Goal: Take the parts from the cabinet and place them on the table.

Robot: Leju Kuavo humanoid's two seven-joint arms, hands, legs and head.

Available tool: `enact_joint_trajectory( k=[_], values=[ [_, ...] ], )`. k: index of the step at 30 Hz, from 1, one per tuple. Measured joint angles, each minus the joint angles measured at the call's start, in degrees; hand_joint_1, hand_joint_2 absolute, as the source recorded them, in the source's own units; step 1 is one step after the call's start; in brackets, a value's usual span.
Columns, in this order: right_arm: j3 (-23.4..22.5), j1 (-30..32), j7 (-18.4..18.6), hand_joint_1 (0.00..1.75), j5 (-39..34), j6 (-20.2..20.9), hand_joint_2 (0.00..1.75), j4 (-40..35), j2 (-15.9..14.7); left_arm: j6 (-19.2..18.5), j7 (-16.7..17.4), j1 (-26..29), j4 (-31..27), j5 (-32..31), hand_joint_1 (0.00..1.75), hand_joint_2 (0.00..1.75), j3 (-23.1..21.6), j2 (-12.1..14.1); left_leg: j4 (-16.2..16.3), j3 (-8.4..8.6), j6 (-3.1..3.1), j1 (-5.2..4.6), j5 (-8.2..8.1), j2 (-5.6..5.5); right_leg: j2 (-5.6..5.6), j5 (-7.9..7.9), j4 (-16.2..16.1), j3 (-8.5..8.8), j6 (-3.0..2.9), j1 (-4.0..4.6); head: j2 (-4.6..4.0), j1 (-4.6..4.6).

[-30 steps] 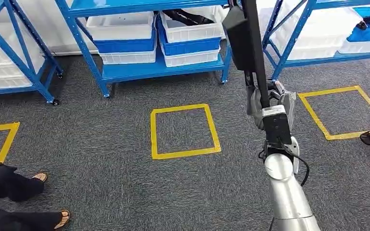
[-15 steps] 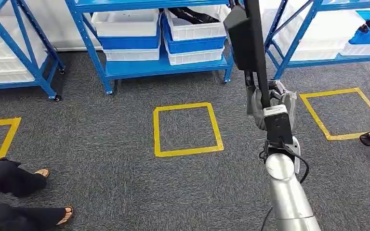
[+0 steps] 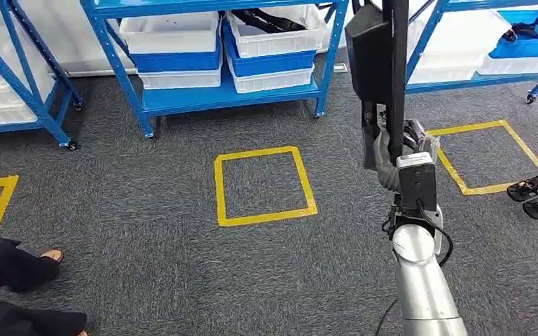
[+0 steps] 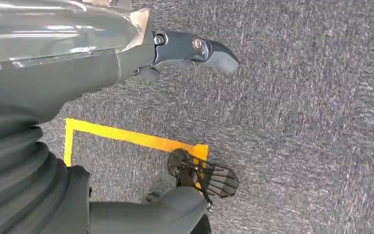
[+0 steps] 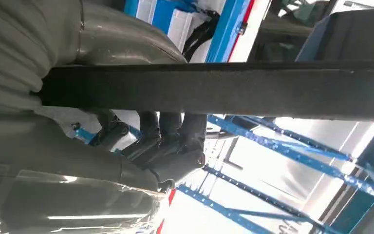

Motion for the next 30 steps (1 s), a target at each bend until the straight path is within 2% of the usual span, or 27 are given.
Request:
enact_joint_trajectory(
  k=[1,2,3,5,6,7,8,9,10,11,12,13,14,15,16,17,18,20,21,22,23,25,26,27,28,29,30],
  values=[
    [0.0,0.0,0.0,1.75,0.0,0.0,1.75,0.0,0.0,0.0,0.0,0.0,0.0,0.0,0.00,1.75,0.0,0.1,0.2,-0.06,-0.50,-0.40,-0.14,0.33,-1.92,-0.23,-1.9,0.63,-0.52,0.40,0.02,0.06],
    [0.0,0.1,0.0,1.75,0.0,0.0,1.75,0.0,0.1,0.0,0.0,0.0,0.0,0.0,0.00,1.75,0.0,0.1,0.4,-0.03,-0.89,-0.43,-0.29,0.79,-0.87,0.27,-2.2,0.43,-1.24,0.88,0.00,0.04],
    [-0.1,0.1,0.0,1.75,0.0,0.0,1.75,0.0,0.1,0.0,-0.1,0.0,-0.1,-0.1,0.00,1.75,0.0,0.1,0.4,-0.02,-1.24,-0.49,-0.21,1.09,-0.23,0.32,-1.9,0.36,-1.88,0.91,0.00,-0.04],
    [-0.7,0.3,0.0,1.75,0.0,-0.1,1.75,0.0,0.0,0.0,0.0,0.0,-0.1,-0.1,0.00,1.75,0.0,0.1,0.2,0.08,-1.76,-0.28,0.00,2.27,1.00,0.68,-1.8,0.11,-2.66,1.03,0.00,0.02],
    [-0.9,0.4,0.0,1.75,0.0,-0.1,1.75,-0.2,0.1,0.0,0.0,0.0,-0.1,-0.2,0.00,1.75,0.0,0.0,0.5,-0.33,-2.17,0.09,-0.51,2.13,1.74,1.07,-2.0,0.28,-3.28,0.11,0.00,-0.02],
    [-0.9,0.5,0.0,1.75,0.0,-0.1,1.75,-0.4,0.0,0.0,0.0,0.0,-0.1,-0.2,0.00,1.75,0.0,0.1,2.3,-0.75,-2.46,0.34,-2.30,-0.33,2.27,1.30,-2.0,0.10,-3.70,0.26,0.00,0.00],
    [-1.0,0.5,0.0,1.75,-0.1,-0.1,1.75,-0.4,0.1,0.0,0.0,0.1,-0.1,-0.3,0.00,1.75,0.0,0.0,5.7,-2.03,-2.61,0.47,-4.77,-2.11,2.67,1.38,-1.9,0.04,-4.03,0.31,0.00,-0.09],
    [-1.0,0.6,0.0,1.75,-0.1,-0.1,1.75,-0.4,0.2,0.0,0.0,0.2,-0.1,-0.3,0.00,1.75,0.0,0.1,10.7,-4.06,-2.77,0.47,-7.28,-3.30,3.32,1.50,-1.9,-0.03,-4.22,0.42,0.00,-0.20],
    [-1.0,0.7,0.0,1.75,-0.1,-0.1,1.75,-0.4,0.2,0.1,0.0,0.2,-0.1,-0.3,0.00,1.75,0.1,0.2,15.4,-6.13,-2.88,0.46,-9.10,-3.79,4.03,1.50,-1.9,-0.10,-4.23,0.59,0.02,-0.22],
    [-1.0,1.0,0.0,1.75,-0.1,-0.1,1.75,-0.4,0.2,0.1,0.0,0.3,-0.1,-0.3,0.00,1.75,0.1,0.2,18.2,-7.35,-2.84,0.46,-9.67,-3.93,4.71,1.60,-1.9,-0.10,-4.39,0.77,0.00,-0.20],
    [-1.1,1.2,0.0,1.75,-0.1,-0.1,1.75,-0.4,0.2,0.1,0.0,0.3,-0.1,-0.3,0.00,1.75,0.1,0.2,18.1,-7.37,-2.68,0.46,-8.89,-3.96,5.41,1.61,-1.9,-0.10,-4.41,0.91,0.00,-0.18],
    [-1.2,1.2,0.0,1.75,-0.1,-0.1,1.75,-0.4,0.2,0.1,0.0,0.3,-0.1,-0.3,0.00,1.75,0.1,0.2,15.7,-6.23,-2.44,0.46,-7.10,-4.04,6.17,1.62,-1.9,-0.10,-4.40,1.01,0.00,-0.22],
    [-1.2,1.2,0.0,1.75,-0.1,-0.1,1.75,-0.4,0.2,0.1,-0.1,0.3,-0.1,-0.3,0.00,1.75,0.1,0.2,10.9,-3.81,-2.08,0.46,-4.52,-4.36,6.99,1.62,-1.8,-0.03,-4.40,1.08,0.00,-0.20],
    [-1.2,1.1,0.0,1.75,-0.1,-0.1,1.75,-0.5,0.2,0.1,-0.1,0.3,-0.1,-0.2,0.00,1.75,0.1,0.2,5.8,-1.18,-1.67,0.46,-2.16,-5.26,7.74,1.62,-1.8,0.01,-4.40,1.12,0.00,-0.22],
    [-1.2,1.1,-0.1,1.75,0.0,-0.1,1.75,-0.5,0.2,0.1,-0.1,0.2,-0.1,-0.2,0.00,1.75,0.2,0.4,1.9,0.79,-1.08,0.55,-1.72,-8.84,8.29,1.63,-1.7,-0.03,-4.37,0.96,0.00,-0.13],
    [-1.3,0.9,-0.2,1.75,0.0,-0.1,1.75,-0.5,0.2,0.1,-0.1,0.3,-0.1,-0.2,0.00,1.75,0.2,0.3,0.9,1.33,-1.08,0.68,-1.86,-9.24,8.86,1.66,-1.5,-0.55,-4.25,1.70,0.00,-0.01],
    [-1.3,0.8,-0.3,1.75,0.0,-0.1,1.75,-0.5,0.2,0.2,-0.1,0.3,-0.1,-0.2,0.00,1.75,0.4,0.4,1.0,1.17,-1.25,0.34,-1.93,-8.58,9.54,1.85,-1.5,-0.88,-3.95,1.03,0.02,-0.20],
    [-1.5,0.8,-0.3,1.75,0.0,-0.1,1.75,-0.5,0.2,0.3,-0.1,0.3,-0.1,-0.2,0.00,1.75,0.6,0.4,0.8,1.26,-0.94,-0.15,-1.77,-7.37,10.80,2.33,-1.8,-1.35,-3.20,0.84,0.00,-0.20],
    [-1.7,0.8,-0.4,1.75,0.0,-0.1,1.75,-0.5,0.0,0.3,-0.1,0.2,-0.2,-0.2,0.00,1.75,0.7,0.3,-0.2,1.48,-0.47,0.45,-1.14,-6.29,10.83,2.24,-1.5,-2.20,-2.92,1.32,0.00,-0.04],
    [-1.9,0.9,-0.5,1.75,0.1,-0.2,1.75,-0.5,0.0,0.3,-0.1,0.1,-0.2,-0.2,0.00,1.75,0.8,0.2,-0.5,1.62,-0.34,0.33,-0.89,-5.66,7.42,1.54,-0.2,-2.67,-2.90,1.11,0.02,-0.13],
    [-2.0,0.7,-0.7,1.75,0.4,-0.2,1.75,-0.5,0.0,0.3,-0.1,0.2,-0.2,-0.2,0.00,1.75,0.9,0.2,-0.5,1.49,-0.06,0.40,-0.89,-4.87,5.16,-0.16,2.7,-4.18,-3.07,1.27,0.00,0.50],
    [-2.0,0.6,-0.9,1.75,1.5,-1.0,1.75,-0.6,0.0,0.4,-0.1,0.3,-0.2,-0.2,0.00,1.75,0.9,0.2,-0.5,1.40,-0.05,0.36,-0.88,-3.24,3.93,-3.61,11.3,-8.33,-3.15,1.02,0.00,0.46],
    [-2.1,0.8,-0.8,1.75,2.7,-1.4,1.75,-0.6,0.0,0.4,-0.1,0.3,-0.2,-0.2,0.00,1.75,1.0,0.2,-0.5,1.32,-0.07,0.36,-0.89,-2.34,3.69,-4.66,15.1,-10.08,-2.84,0.87,0.00,0.55],
    [-2.2,1.0,-0.5,1.75,4.2,-2.0,1.75,-0.6,-0.1,0.4,0.0,0.3,-0.2,-0.2,0.00,1.75,1.0,0.2,-0.5,1.31,-0.09,0.45,-0.90,-1.48,3.49,-4.59,16.1,-10.53,-2.29,0.60,0.00,0.55],
    [-2.3,1.0,0.0,1.75,5.9,-2.6,1.75,-0.7,-0.3,0.4,0.0,0.3,-0.2,-0.2,0.00,1.75,1.0,0.1,-0.5,1.31,-0.15,0.51,-0.94,-0.70,3.27,-3.58,14.3,-9.51,-1.62,0.28,0.02,0.55],
    [-2.3,0.9,0.8,1.75,8.1,-3.3,1.75,-0.9,-0.4,0.4,0.0,0.3,-0.2,-0.2,0.00,1.75,1.1,-0.1,-0.4,1.33,-0.31,0.65,-1.00,0.07,2.70,-1.88,10.0,-7.16,-0.81,-0.01,0.00,0.57],
    [-2.4,0.9,1.4,1.75,10.3,-4.0,1.75,-1.1,-0.6,0.4,0.0,0.2,-0.2,-0.1,0.00,1.75,1.3,-0.1,-0.3,1.37,-0.55,0.79,-1.07,0.70,1.42,-0.15,4.7,-4.22,-0.10,-0.28,0.00,0.52]
  ],
)
